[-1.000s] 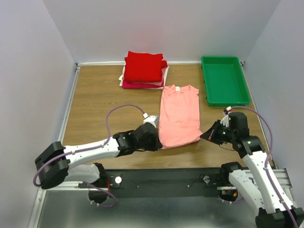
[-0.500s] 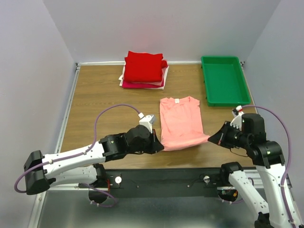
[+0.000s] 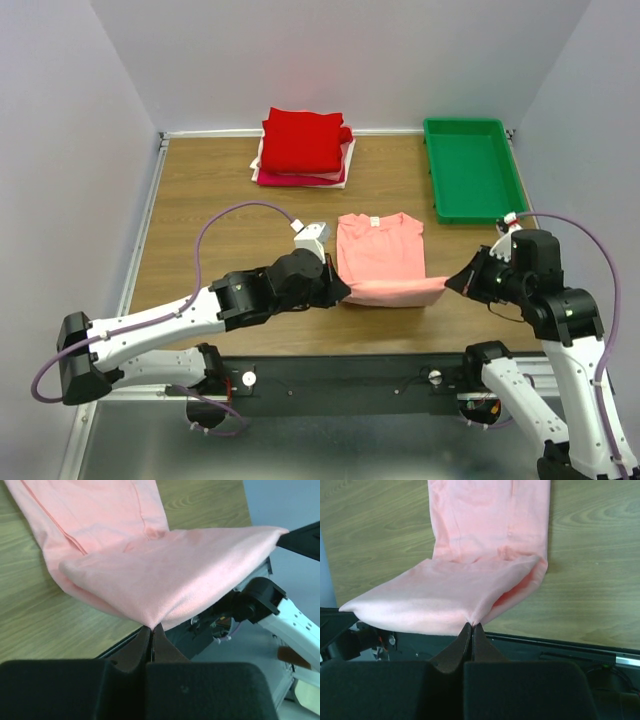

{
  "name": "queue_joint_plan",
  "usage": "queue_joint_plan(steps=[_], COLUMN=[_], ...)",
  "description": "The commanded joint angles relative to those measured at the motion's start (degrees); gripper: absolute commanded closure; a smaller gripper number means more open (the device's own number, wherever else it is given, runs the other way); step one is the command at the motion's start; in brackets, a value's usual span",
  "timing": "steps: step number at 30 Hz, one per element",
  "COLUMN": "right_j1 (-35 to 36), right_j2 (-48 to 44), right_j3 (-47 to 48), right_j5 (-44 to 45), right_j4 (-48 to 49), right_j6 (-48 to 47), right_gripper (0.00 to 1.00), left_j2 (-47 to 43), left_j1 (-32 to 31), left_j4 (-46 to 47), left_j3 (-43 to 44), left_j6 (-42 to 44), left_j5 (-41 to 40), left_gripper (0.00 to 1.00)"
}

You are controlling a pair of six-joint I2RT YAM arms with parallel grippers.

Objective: Fold and stack the t-shirts
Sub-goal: Fold the tshirt

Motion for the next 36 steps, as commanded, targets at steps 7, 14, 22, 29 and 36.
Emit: queue_joint_plan(steps=[7, 14, 22, 29, 36], right_j1=[-0.2, -0.1, -0.1, -0.2, -0.1], right_j2=[5.7, 10.2, 14.0, 18.4, 22.6], right_j3=[-0.2, 1.8, 2.7, 2.8, 2.8], right_j5=[4.6, 6.3, 8.4, 9.7, 12.9], right_j4=[10.8, 15.3, 19.0, 21.3, 24.5], right_j6=[1.7, 2.3, 3.4, 3.2, 3.8], right_gripper=[1.00, 1.00, 1.00, 1.00, 0.99], left_j2=[7.3, 8.9, 13.2, 18.7, 26.1], left_j1=[4.3, 11.4, 14.9, 17.5, 19.3], left_j4=[-2.1, 1.5, 2.6, 1.9, 1.9], left_j3=[7.1, 8.3, 12.6, 17.0, 21.0], left_j6=[3.8, 9.6, 13.1, 15.5, 17.6], left_j5=[-5.8, -0.1, 0.7, 0.2, -0.7], left_gripper=[1.00, 1.00, 1.00, 1.00, 1.00])
